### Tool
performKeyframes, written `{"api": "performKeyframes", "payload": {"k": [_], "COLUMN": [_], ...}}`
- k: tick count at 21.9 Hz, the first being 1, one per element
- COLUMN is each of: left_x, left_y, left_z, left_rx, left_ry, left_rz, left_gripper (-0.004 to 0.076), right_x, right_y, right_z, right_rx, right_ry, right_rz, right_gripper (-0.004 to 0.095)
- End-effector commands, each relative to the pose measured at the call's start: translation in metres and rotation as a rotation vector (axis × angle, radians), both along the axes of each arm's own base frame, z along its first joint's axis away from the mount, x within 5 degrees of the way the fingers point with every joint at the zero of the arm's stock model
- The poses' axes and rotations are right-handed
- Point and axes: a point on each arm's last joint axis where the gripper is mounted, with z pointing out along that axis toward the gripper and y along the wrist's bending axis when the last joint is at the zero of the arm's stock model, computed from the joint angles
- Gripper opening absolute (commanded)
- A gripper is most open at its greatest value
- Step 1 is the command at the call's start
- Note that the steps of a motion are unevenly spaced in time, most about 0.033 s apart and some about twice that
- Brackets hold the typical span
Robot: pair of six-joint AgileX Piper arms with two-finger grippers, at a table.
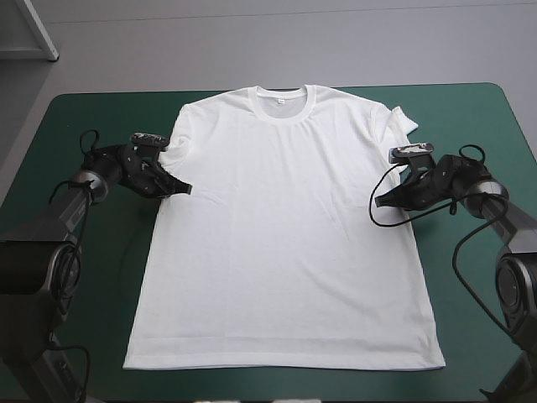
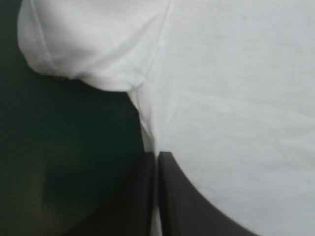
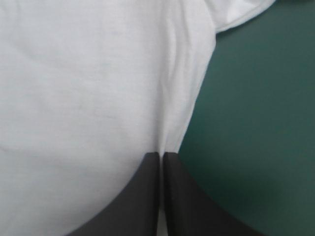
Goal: Fold the cloth
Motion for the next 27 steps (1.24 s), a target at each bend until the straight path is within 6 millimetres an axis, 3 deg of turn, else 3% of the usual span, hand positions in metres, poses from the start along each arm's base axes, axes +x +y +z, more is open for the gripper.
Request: {"api": "performKeyframes", "payload": {"k": [1, 9, 13, 15, 18, 22, 24, 27], "left_x": [-0.005, -0.006, -0.010, -0.015, -0.025, -0.062, -0.080, -0.085], "left_y": [-0.001, -0.002, -0.003, -0.005, -0.008, -0.008, -0.009, -0.009], "left_z": [0.020, 0.057, 0.091, 0.127, 0.173, 0.257, 0.278, 0.271], "left_rx": [-0.001, -0.007, -0.029, -0.079, -0.136, -0.148, -0.147, -0.121], "left_ry": [-0.029, -0.122, -0.211, -0.299, -0.401, -0.576, -0.597, -0.486], "left_rz": [-0.012, -0.015, -0.010, -0.004, -0.009, -0.053, -0.076, -0.108], "left_gripper": [0.0021, 0.0021, 0.0021, 0.0021, 0.0021, 0.0021, 0.0021, 0.0020], "right_x": [0.002, 0.002, -0.010, -0.021, -0.034, -0.069, -0.083, -0.084], "right_y": [0.001, 0.002, 0.002, 0.003, 0.004, 0.004, 0.003, 0.004], "right_z": [0.023, 0.090, 0.134, 0.166, 0.194, 0.254, 0.270, 0.261], "right_rx": [0.002, 0.020, 0.033, 0.043, 0.064, 0.072, 0.069, 0.063], "right_ry": [-0.081, -0.271, -0.371, -0.430, -0.486, -0.657, -0.707, -0.634], "right_rz": [0.006, 0.004, 0.012, 0.024, 0.037, 0.060, 0.065, 0.084], "right_gripper": [-0.0015, -0.0015, -0.0015, -0.0016, -0.0016, -0.0016, -0.0017, -0.0017]}}
